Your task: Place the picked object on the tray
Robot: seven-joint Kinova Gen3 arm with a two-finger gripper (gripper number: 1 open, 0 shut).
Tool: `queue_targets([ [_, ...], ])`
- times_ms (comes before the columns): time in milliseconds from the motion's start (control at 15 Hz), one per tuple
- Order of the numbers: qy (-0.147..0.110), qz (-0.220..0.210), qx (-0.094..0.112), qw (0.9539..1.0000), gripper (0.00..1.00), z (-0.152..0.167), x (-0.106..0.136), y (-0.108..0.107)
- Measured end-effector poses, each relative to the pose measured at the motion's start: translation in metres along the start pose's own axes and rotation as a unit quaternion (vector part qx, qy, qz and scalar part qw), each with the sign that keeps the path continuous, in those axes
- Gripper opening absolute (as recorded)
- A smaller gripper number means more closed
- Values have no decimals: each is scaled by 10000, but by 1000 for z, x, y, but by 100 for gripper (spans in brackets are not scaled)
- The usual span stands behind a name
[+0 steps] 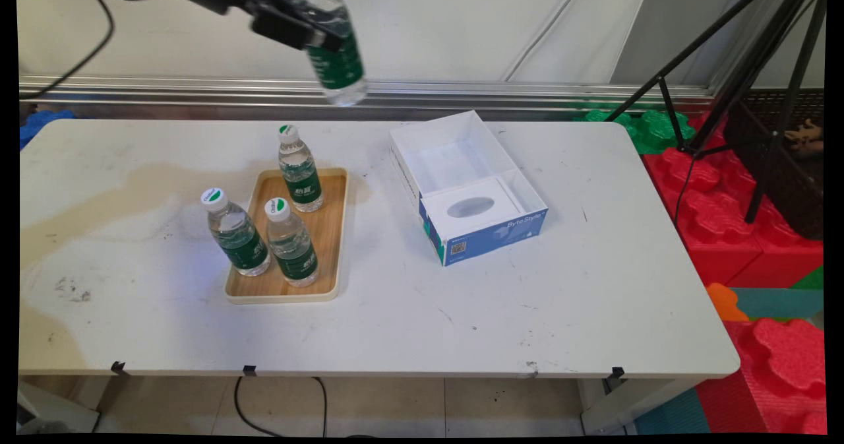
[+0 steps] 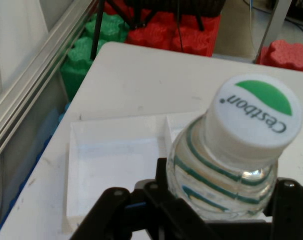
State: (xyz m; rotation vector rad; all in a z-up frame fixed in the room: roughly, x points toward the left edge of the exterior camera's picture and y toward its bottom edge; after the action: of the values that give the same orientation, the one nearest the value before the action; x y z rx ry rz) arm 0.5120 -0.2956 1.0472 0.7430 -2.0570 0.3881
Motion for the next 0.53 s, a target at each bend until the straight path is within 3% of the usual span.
queue_targets([
  [533, -437, -58, 139, 9989, 0, -83, -31, 16],
])
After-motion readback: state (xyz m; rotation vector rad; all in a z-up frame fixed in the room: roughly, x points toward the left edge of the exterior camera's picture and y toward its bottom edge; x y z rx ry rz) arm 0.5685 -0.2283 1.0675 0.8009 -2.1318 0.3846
